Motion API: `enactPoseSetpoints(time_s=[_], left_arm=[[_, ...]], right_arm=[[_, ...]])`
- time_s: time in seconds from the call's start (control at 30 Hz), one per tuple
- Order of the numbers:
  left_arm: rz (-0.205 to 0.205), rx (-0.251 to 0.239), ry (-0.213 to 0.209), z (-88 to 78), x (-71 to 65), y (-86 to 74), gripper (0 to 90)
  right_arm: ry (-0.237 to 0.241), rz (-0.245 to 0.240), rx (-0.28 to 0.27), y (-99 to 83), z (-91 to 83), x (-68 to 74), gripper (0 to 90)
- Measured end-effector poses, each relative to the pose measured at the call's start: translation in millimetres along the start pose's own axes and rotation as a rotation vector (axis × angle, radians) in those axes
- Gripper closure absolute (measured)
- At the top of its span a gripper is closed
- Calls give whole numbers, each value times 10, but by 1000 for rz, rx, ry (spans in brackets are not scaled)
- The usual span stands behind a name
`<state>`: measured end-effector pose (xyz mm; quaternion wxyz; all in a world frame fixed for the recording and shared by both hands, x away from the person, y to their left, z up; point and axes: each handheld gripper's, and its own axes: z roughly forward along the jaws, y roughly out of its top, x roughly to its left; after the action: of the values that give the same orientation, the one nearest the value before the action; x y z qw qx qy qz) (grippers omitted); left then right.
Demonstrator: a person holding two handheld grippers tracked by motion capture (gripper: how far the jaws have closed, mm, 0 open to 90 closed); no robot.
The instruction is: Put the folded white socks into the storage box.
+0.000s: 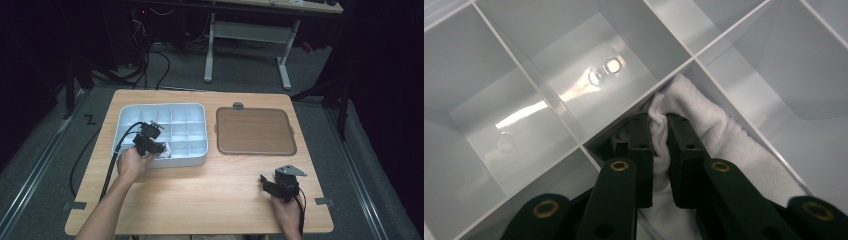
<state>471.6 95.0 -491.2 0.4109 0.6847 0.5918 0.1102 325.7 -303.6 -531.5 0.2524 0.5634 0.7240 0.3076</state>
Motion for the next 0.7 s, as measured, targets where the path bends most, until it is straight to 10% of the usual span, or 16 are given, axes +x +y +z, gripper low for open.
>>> enactPoseSetpoints(time_s=[0.7], left_arm=[[-81, -82, -72, -262, 18, 58, 604]], right_arm=[[1, 1, 1, 1, -1, -1, 371]])
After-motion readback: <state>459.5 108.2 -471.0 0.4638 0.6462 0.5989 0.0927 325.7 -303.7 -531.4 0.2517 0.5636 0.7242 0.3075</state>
